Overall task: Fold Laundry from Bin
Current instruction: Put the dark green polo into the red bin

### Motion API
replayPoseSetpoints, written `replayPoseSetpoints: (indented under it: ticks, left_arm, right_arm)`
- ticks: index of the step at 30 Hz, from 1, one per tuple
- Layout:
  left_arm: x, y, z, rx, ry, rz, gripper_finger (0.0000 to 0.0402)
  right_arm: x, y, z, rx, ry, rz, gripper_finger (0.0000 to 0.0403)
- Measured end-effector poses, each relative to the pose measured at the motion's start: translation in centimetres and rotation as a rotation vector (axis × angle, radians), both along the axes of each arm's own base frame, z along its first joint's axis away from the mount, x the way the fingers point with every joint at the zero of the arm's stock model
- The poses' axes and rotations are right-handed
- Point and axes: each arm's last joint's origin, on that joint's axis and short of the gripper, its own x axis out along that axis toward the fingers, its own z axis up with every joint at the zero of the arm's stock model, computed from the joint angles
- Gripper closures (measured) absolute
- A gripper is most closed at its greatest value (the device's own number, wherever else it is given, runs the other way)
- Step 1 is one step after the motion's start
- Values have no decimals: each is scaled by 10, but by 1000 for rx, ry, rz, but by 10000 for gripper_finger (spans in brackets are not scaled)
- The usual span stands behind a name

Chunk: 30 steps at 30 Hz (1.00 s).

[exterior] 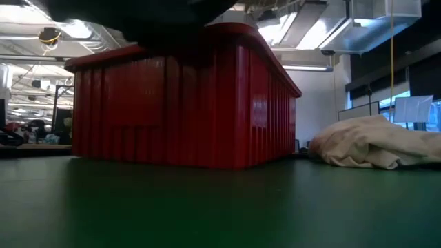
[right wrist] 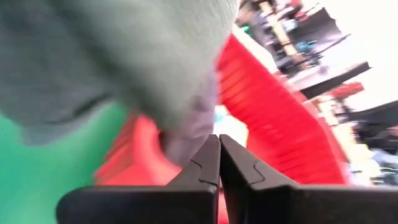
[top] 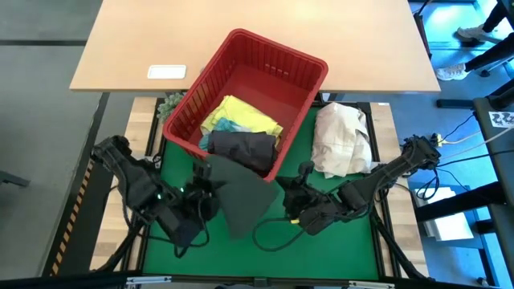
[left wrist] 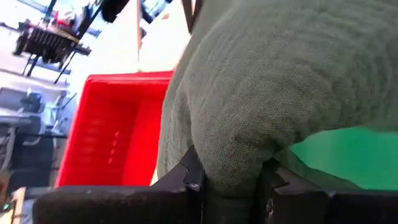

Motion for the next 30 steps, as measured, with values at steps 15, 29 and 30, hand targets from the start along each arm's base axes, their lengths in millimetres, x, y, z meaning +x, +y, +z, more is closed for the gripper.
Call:
replayPoseSetpoints:
  ticks: [15,29,30]
  left_arm:
    - [-16,113,85,323,-90,230,352]
    - [9,235,79,119,11,437,352]
    - [9,239,78,96,-1,444,352]
  right_arm:
    - [-1,-17,42,-100,-44,-62,398]
    - [23,-40,51,80,-129,25,398]
    - [29,-46,52,97,-143,45,398]
